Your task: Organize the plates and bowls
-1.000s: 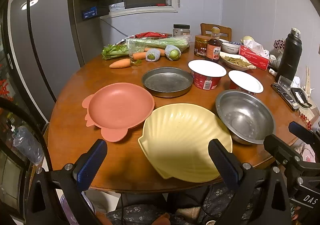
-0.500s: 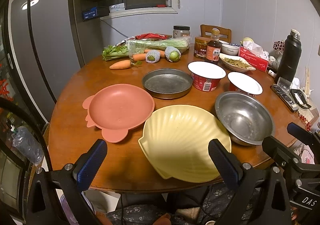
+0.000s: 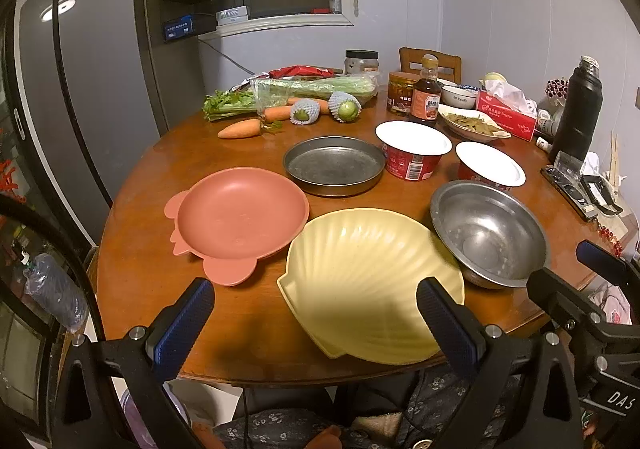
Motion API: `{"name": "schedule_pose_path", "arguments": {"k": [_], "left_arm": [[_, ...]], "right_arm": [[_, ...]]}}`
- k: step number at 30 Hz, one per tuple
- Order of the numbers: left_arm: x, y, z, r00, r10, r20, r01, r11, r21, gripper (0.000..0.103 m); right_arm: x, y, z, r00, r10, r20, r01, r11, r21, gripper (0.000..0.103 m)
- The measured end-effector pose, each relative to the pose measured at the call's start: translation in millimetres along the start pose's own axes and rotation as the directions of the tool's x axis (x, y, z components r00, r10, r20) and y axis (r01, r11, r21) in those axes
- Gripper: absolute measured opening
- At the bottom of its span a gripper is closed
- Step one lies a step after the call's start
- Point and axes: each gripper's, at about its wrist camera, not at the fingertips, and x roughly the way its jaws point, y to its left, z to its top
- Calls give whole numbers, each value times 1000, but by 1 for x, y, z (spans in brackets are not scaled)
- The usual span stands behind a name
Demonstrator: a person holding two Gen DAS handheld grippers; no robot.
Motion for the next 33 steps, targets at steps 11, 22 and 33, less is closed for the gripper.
{"name": "schedule_pose_path", "arguments": {"k": [11, 22, 33], "left_arm": [[0, 6, 2, 1000, -5, 6, 5, 1000, -14, 102], [-2, 70, 27, 997, 61, 41, -58, 996, -67, 102], [52, 141, 65, 994, 113, -12, -114, 992, -50, 102]], "right_arm": [[2, 2, 2, 1000, 4, 9, -4, 1000, -14, 93], [13, 39, 27, 997, 81, 6, -80, 994, -79, 93], [78, 112, 62, 983, 150, -102, -164, 976, -146, 93]]}}
